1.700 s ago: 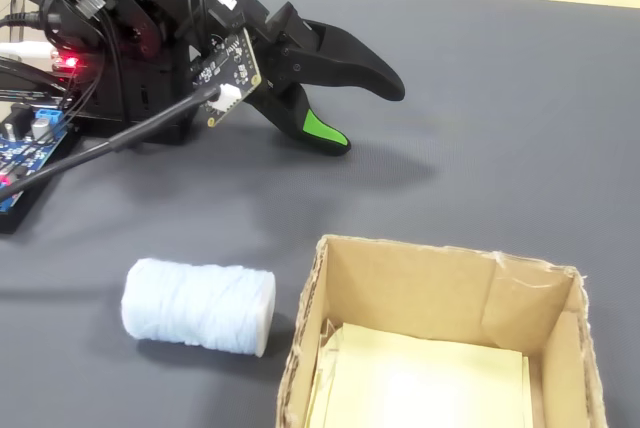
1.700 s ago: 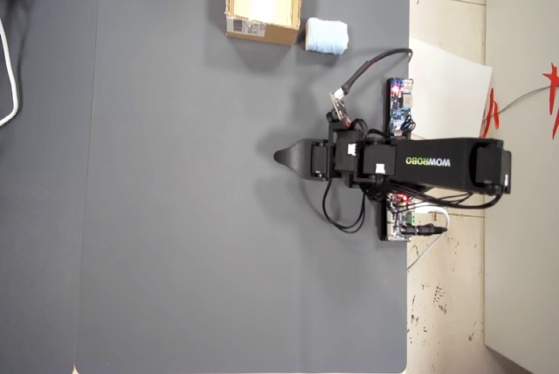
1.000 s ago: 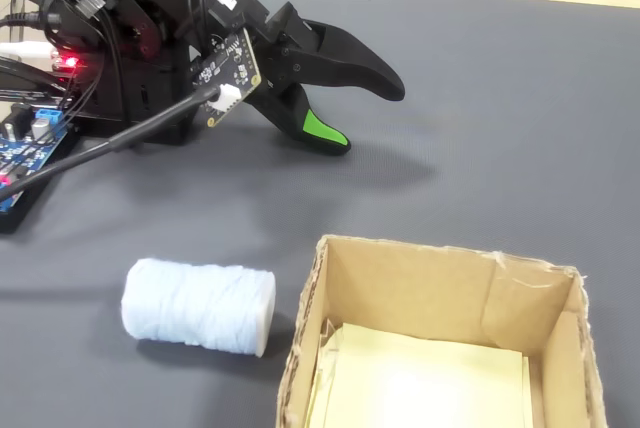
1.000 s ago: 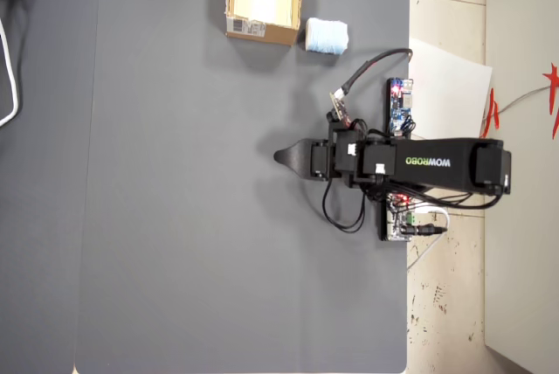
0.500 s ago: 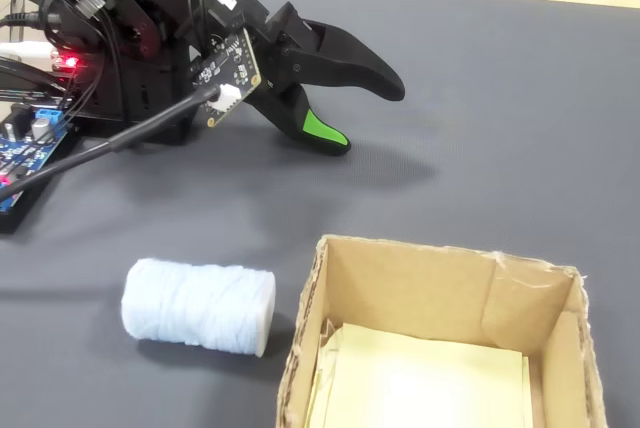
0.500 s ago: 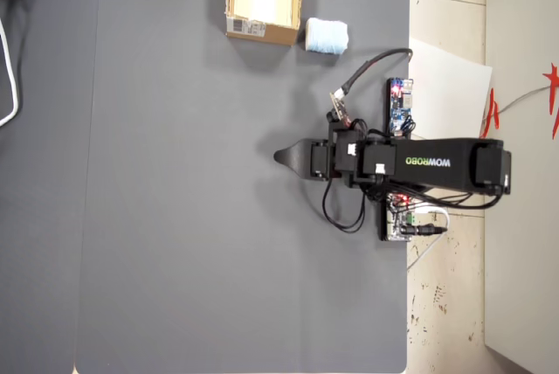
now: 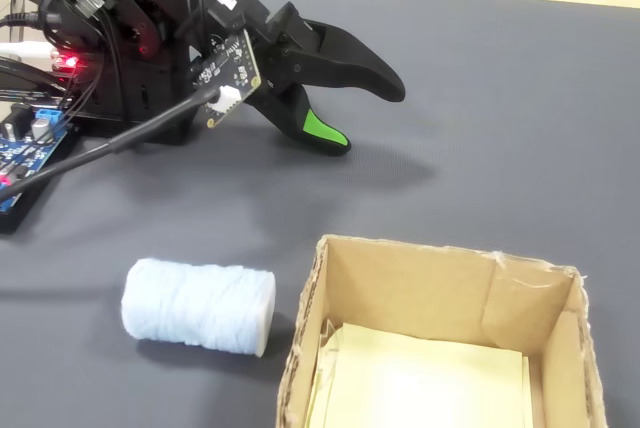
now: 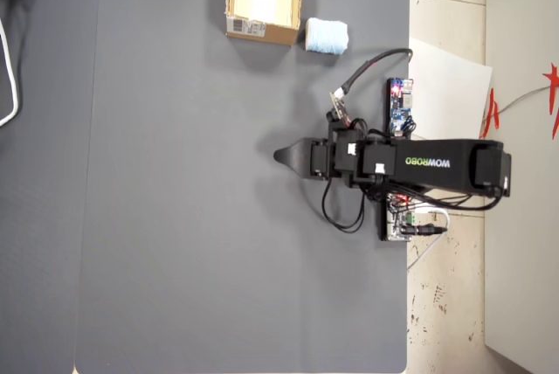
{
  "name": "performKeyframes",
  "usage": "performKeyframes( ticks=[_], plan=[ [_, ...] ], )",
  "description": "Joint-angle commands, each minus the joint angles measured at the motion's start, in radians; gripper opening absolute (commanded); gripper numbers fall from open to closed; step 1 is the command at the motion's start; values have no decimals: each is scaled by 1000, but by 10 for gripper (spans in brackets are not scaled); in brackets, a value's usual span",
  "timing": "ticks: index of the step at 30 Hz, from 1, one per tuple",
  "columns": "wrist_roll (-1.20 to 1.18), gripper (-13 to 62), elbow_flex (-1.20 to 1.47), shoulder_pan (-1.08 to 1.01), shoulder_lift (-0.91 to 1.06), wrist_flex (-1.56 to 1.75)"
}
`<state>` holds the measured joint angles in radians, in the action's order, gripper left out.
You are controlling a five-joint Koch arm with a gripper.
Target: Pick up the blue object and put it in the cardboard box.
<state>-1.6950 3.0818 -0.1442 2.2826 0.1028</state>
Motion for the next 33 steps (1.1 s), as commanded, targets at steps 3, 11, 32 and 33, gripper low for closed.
performKeyframes(
  ticks=[3,11,32,33],
  plan=[
    [57,339,35,-35,83,123],
    [150,338,11,-112,84,215],
    [393,330,-583,-480,52,-526],
    [393,330,-607,-511,41,-565]
  ],
)
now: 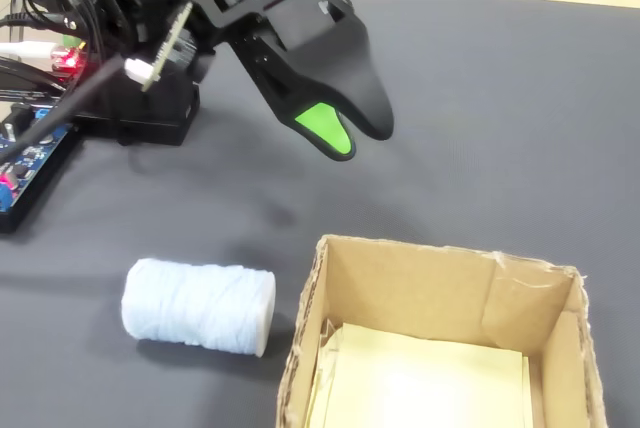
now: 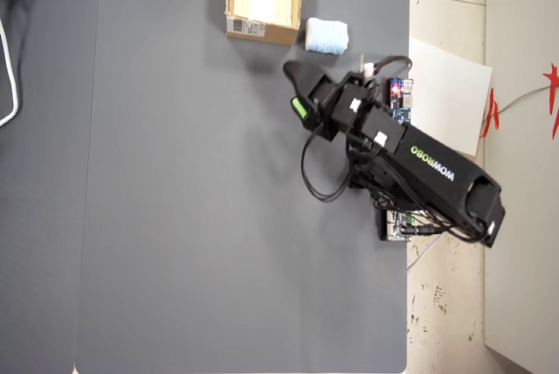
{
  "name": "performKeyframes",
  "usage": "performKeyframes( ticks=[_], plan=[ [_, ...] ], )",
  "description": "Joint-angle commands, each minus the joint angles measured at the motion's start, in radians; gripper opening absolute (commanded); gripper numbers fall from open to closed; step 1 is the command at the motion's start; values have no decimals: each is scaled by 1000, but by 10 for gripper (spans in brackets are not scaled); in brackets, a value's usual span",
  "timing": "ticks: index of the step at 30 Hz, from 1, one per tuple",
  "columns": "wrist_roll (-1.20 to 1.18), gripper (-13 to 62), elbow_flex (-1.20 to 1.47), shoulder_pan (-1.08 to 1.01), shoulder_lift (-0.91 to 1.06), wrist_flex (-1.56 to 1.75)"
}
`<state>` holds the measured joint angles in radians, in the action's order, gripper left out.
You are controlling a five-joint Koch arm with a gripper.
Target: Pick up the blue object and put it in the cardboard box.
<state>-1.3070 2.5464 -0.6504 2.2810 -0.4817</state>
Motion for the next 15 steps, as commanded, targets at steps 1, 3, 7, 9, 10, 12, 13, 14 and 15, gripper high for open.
performKeyframes(
  ticks=[1,3,7,9,10,12,13,14,15],
  plan=[
    [5,330,-91,-23,32,-9],
    [15,330,-143,-74,-3,-89],
    [35,330,-235,-155,-64,-196],
    [35,330,-264,-186,-94,-230],
    [35,330,-278,-201,-110,-247],
    [35,330,-328,-247,-164,-310],
    [35,330,-354,-267,-187,-333],
    [35,330,-373,-278,-202,-350],
    [35,330,-399,-291,-229,-365]
  ],
)
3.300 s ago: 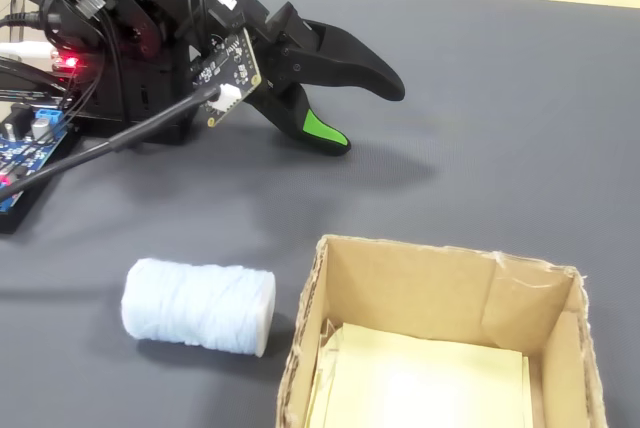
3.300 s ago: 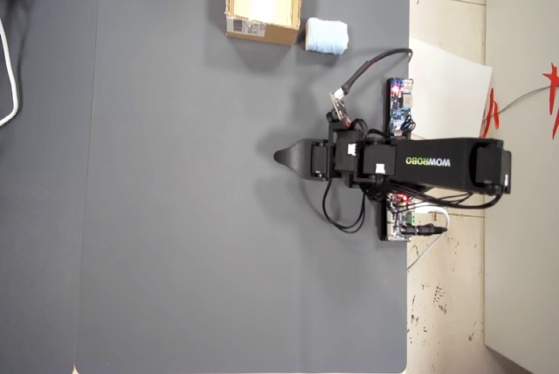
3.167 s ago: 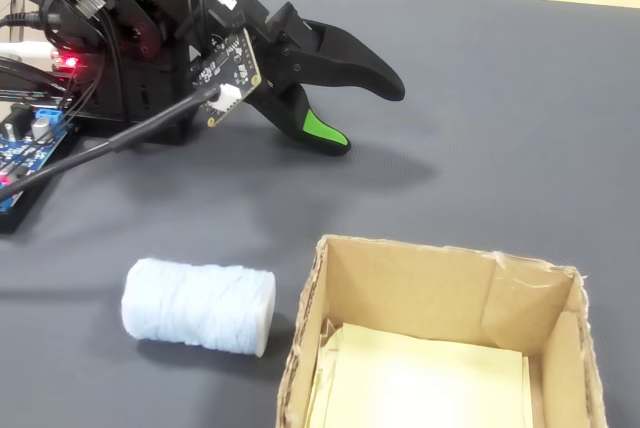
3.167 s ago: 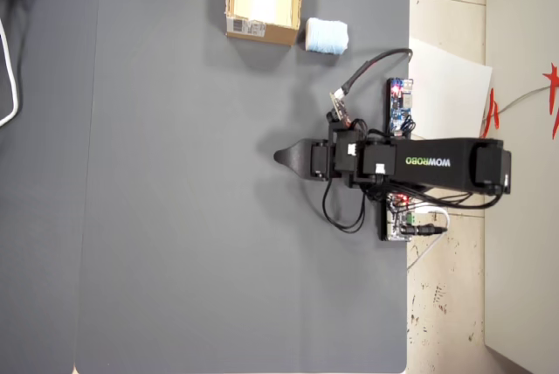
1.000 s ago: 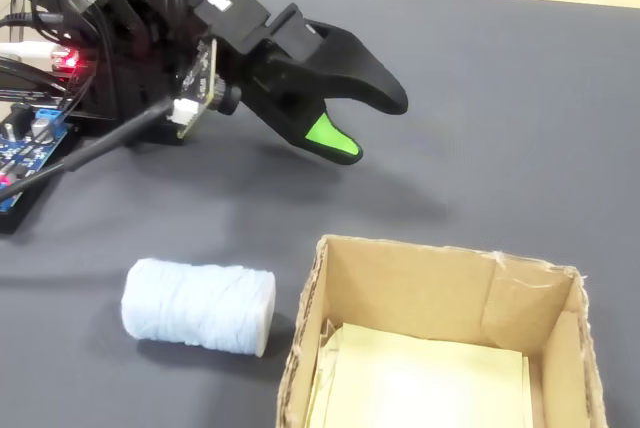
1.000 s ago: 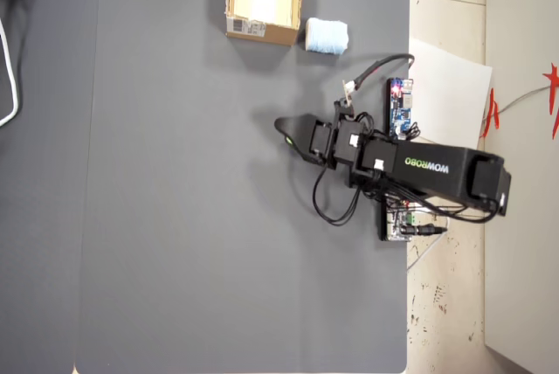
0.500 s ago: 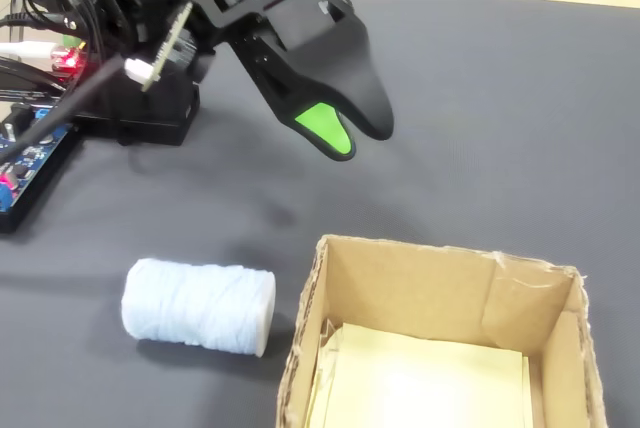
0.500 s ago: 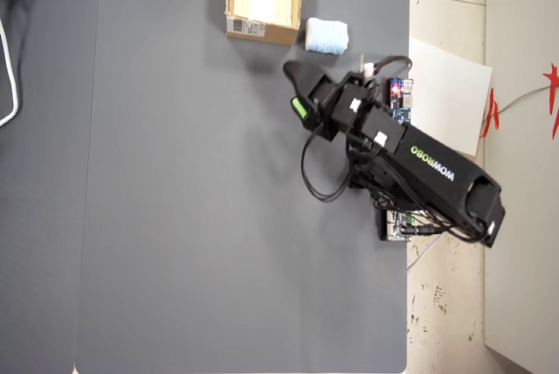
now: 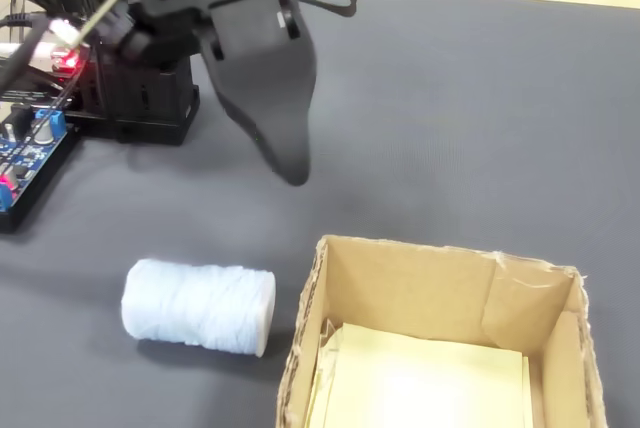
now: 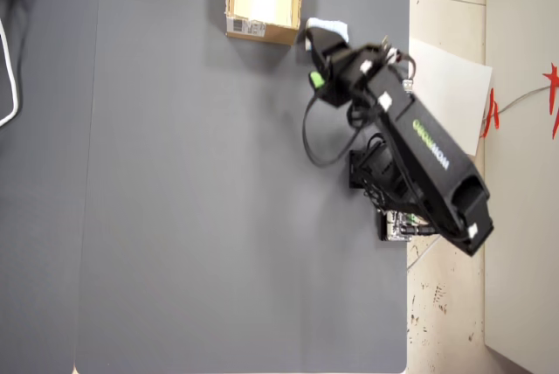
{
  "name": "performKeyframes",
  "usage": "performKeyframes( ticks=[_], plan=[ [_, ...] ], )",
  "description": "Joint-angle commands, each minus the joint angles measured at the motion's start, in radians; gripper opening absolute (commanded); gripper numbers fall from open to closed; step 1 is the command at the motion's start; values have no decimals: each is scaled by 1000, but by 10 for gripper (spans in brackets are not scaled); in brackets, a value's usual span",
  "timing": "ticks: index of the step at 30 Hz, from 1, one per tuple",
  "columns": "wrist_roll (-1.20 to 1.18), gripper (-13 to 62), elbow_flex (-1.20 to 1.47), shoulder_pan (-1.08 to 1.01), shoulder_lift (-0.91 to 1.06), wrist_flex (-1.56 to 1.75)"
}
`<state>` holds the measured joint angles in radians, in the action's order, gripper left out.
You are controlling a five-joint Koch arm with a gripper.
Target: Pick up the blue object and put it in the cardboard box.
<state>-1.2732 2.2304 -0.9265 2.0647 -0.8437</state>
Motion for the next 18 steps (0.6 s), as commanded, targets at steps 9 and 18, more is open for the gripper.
performKeyframes(
  ticks=[9,18],
  plan=[
    [2,329,-210,-101,-149,-101],
    [-2,328,-232,-207,-293,-98]
  ],
)
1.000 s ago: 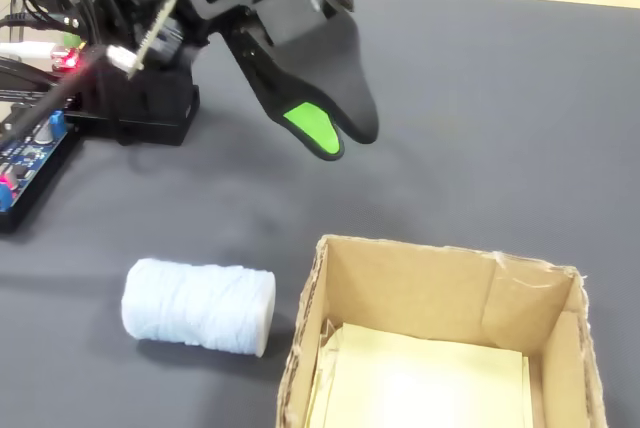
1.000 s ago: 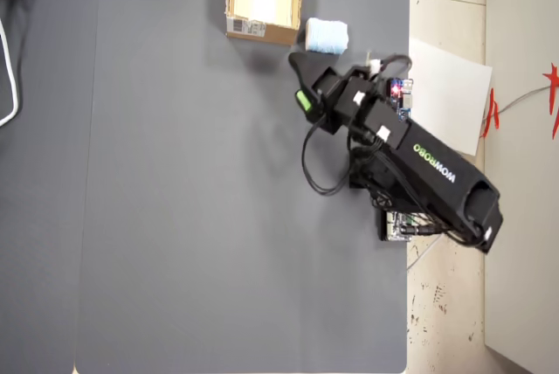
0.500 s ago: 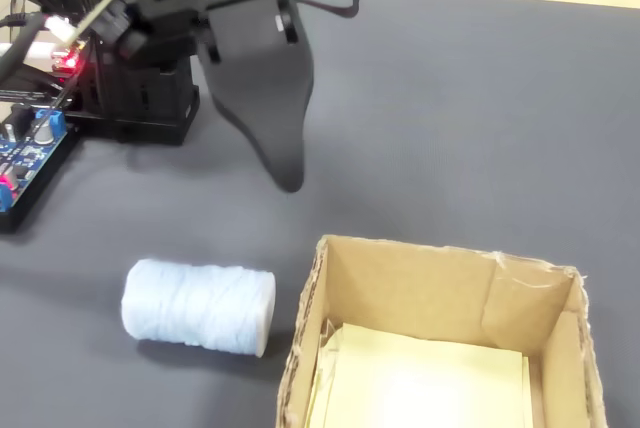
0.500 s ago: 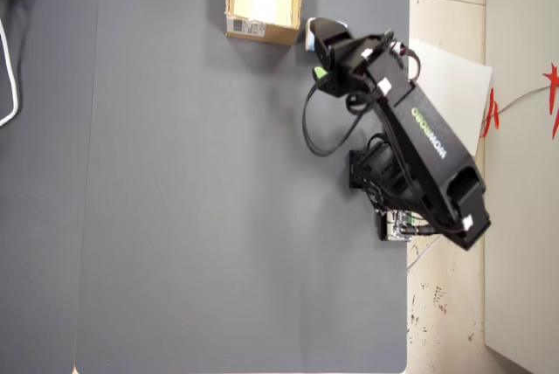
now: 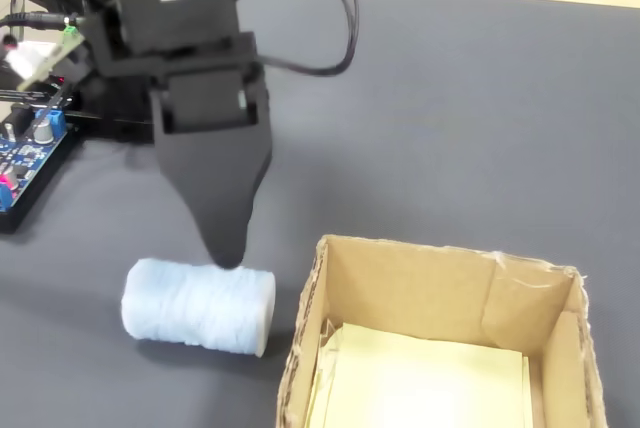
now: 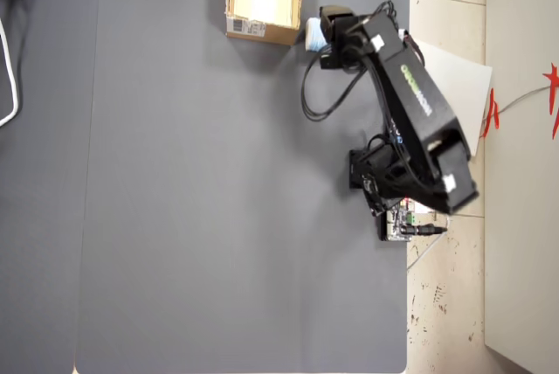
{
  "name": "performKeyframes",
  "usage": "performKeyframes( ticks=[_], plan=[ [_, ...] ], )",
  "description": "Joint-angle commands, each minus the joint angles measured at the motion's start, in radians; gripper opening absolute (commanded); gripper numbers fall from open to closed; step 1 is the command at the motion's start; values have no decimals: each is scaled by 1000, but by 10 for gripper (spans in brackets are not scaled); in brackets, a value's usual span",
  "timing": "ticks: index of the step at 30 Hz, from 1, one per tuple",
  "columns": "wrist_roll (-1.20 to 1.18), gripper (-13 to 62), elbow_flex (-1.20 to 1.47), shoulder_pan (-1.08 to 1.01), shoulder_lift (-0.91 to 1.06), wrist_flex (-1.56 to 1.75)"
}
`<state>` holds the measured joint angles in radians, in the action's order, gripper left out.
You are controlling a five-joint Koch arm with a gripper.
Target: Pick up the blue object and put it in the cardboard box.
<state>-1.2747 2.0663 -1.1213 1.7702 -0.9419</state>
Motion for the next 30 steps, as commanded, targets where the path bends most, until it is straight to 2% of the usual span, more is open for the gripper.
performKeyframes(
  ticks=[1,20,24,29,30],
  plan=[
    [0,328,-67,-18,-9,2],
    [0,304,-104,-98,-259,71],
    [3,235,-106,-107,-281,83],
    [8,108,-95,-120,-278,166],
    [5,105,-87,-120,-270,193]
  ],
)
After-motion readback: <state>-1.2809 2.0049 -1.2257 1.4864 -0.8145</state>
